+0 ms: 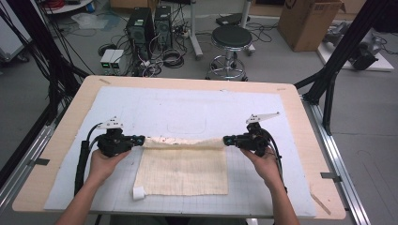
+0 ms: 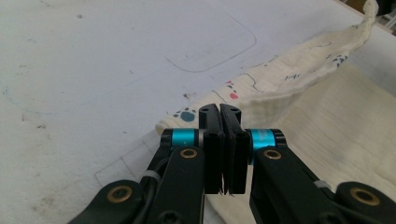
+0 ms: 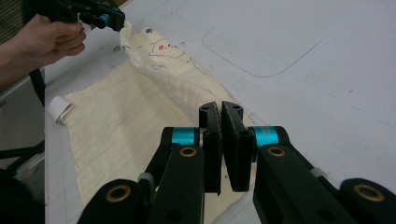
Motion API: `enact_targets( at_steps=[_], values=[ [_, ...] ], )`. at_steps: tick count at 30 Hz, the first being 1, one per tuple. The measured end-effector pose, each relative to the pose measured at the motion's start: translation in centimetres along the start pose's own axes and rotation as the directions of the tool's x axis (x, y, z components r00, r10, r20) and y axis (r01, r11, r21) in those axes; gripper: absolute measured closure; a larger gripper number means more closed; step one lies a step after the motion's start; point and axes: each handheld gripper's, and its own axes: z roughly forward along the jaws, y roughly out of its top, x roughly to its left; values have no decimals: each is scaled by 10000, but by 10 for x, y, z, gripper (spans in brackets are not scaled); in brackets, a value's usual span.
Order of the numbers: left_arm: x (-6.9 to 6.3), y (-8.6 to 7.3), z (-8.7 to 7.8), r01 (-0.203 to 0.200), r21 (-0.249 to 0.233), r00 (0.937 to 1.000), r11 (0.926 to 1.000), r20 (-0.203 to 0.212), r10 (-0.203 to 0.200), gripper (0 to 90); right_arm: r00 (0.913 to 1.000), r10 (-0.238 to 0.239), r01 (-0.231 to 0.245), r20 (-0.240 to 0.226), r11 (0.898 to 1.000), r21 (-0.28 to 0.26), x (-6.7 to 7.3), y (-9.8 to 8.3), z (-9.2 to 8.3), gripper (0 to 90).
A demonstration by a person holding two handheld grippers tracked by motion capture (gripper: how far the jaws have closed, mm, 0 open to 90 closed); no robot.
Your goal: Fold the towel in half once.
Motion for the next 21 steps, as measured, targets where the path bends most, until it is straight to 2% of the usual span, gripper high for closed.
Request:
enact_targets(
  at_steps=[2, 7, 21],
  values=[
    [-3, 0, -2, -168, 14, 9998, 9999, 93, 168, 876, 10000, -42, 43, -55, 10000, 22, 2, -2, -1, 869],
    [-11, -5, -7, -261, -147, 9987, 9996, 434, 267, 876, 9998, -143, 143, -101, 9999, 41, 8, -11, -3, 869],
    [-24, -33, -20, -491, 18, 9962, 9988, 716, 489, 876, 9991, -333, 339, -281, 9992, 207, 25, -36, -5, 869]
  ],
)
